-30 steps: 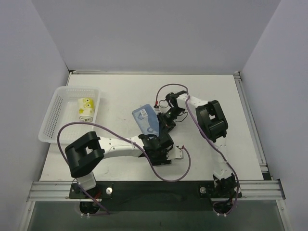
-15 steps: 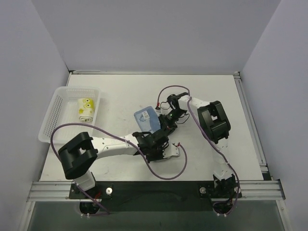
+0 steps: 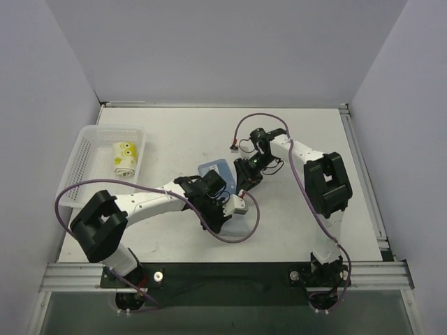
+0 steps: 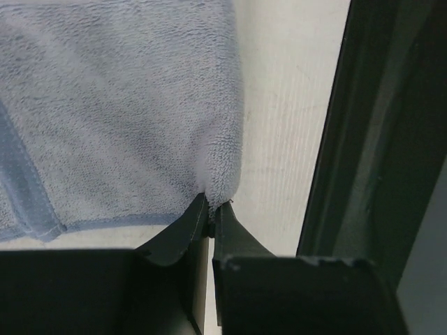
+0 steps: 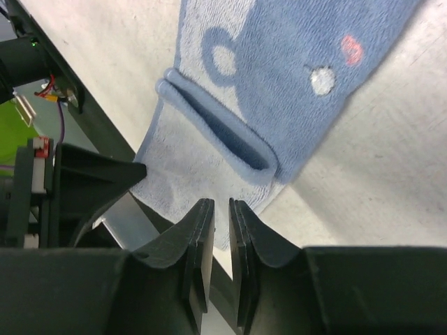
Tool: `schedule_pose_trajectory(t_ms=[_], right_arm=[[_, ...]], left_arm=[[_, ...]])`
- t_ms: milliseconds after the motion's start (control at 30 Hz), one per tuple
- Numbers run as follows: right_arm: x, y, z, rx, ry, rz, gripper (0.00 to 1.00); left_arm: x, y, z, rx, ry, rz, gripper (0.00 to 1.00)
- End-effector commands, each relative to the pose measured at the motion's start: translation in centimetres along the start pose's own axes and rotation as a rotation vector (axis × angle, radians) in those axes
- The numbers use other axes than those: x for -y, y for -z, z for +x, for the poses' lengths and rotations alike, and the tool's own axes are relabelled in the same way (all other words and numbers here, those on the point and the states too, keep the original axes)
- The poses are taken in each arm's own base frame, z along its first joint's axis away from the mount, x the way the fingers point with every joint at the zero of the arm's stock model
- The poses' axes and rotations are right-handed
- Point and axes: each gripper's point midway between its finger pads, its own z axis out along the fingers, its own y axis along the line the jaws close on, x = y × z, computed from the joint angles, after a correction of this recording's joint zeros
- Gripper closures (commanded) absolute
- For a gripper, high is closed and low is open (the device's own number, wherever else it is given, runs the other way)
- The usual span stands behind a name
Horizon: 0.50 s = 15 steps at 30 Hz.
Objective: Roll the towels
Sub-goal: Fold the towel
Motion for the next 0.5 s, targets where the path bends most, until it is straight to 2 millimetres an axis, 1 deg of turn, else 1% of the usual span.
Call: schedule_pose_trajectory(t_ms=[0,67,100,200,233,267,300,333,367,400,433,467], right_arm=[[-1.9,1.9,1.0,0.020,0.014,-0.064,0.82],[-2.2,2.4,0.9,0.038,0.018,-0.083,0.78],[-2.2,2.5,0.9,0.041,0.019,-0.088,0.78],[-2.4,2.2,0.3,0.038,0.025,-0.105,0.77],[-2.1,1.8,0.2,0.026,0.016,-0.106,0.78],[-2.1,1.8,0.0,0.030,0.017,-0.106,0.78],[-2.0,1.8,0.0,0.030,0.012,-0.110,0.78],[-1.8,2.0,-0.1,0.035,0.010,-0.111,0.78],[-1.7,2.1,0.0,0.038,0.013,-0.111,0.76],[-1.7,2.3,-0.1,0.045,0.016,-0.112,0.74],[-1.7,2.3,-0.1,0.046,0.015,-0.116,0.70],[-1.6,2.8,-0.2,0.063,0.012,-0.119,0.63]], left_arm=[[0.4,2.6,-2.4,0.139,0.067,0.106,1.00],[0.3,3.1,-2.8,0.175,0.107,0.148,0.99],[-0.4,3.5,-2.7,0.191,0.135,0.147,0.99],[-1.1,3.9,-2.9,0.220,0.209,0.179,0.99],[-2.0,4.3,-2.8,0.239,0.247,0.180,0.99],[-2.4,4.2,-2.8,0.244,0.277,0.192,0.99],[-2.7,4.7,-3.4,0.272,0.285,0.210,0.99],[-3.6,5.2,-3.4,0.291,0.310,0.205,0.99],[-4.1,5.2,-3.4,0.295,0.345,0.215,0.99],[-4.4,5.7,-4.0,0.325,0.360,0.240,0.99],[-4.9,5.9,-4.1,0.337,0.382,0.248,0.99],[-6.1,5.8,-3.6,0.341,0.453,0.259,0.99]])
